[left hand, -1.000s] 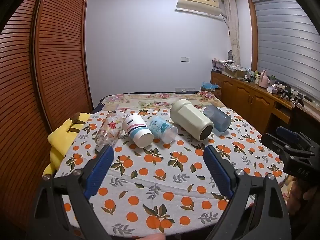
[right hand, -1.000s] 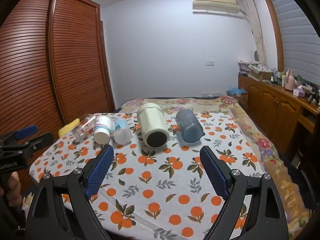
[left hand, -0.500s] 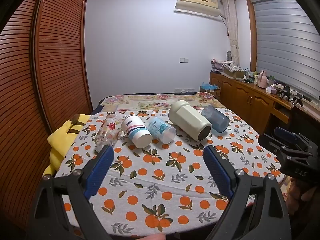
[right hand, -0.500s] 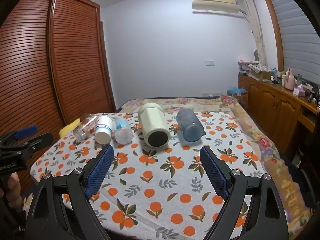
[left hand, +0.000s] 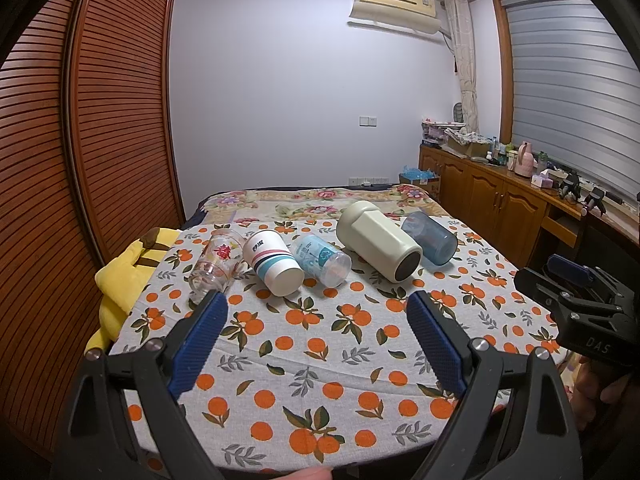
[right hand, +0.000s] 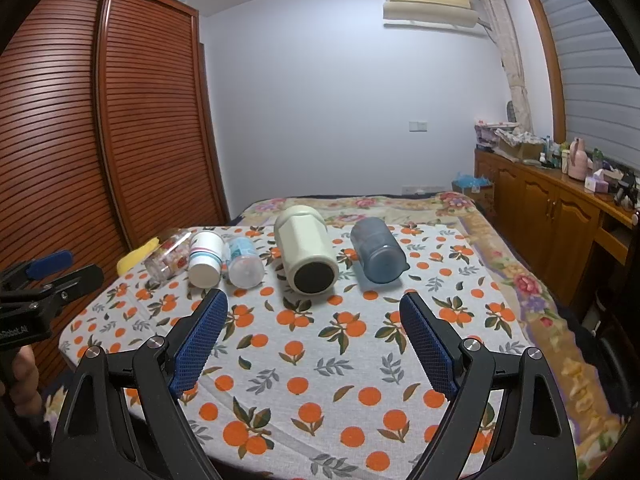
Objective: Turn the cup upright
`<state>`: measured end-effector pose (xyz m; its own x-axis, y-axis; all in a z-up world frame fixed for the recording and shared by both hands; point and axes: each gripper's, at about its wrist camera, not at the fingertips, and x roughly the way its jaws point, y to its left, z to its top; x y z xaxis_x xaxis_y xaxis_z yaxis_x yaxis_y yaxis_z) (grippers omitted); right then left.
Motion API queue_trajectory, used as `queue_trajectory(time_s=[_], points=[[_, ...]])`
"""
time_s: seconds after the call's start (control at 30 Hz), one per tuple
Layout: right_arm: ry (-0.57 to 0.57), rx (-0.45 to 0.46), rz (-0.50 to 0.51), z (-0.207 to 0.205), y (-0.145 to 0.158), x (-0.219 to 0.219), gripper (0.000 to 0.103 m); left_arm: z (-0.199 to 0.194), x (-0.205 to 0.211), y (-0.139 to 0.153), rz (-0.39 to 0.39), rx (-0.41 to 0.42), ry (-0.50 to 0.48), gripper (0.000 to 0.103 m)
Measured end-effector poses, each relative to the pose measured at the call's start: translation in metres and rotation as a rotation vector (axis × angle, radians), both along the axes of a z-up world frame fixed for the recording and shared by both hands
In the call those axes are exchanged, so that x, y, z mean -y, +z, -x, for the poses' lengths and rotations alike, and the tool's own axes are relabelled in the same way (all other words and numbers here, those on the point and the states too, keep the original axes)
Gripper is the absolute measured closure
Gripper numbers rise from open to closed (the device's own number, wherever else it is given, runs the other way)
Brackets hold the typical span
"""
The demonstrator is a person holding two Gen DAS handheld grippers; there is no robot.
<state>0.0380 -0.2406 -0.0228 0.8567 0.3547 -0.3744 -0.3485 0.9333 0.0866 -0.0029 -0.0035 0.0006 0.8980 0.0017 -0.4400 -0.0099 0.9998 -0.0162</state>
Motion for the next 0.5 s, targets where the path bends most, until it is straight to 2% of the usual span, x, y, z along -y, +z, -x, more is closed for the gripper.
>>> queue_trajectory(time_s=[0.5], points=[[-0.002,-0.004,-0.003,-0.0002,-0.0006,-0.0006,0.013,0.0005,-0.0002,-0.0003,0.0,0.002,0.0,0.011]])
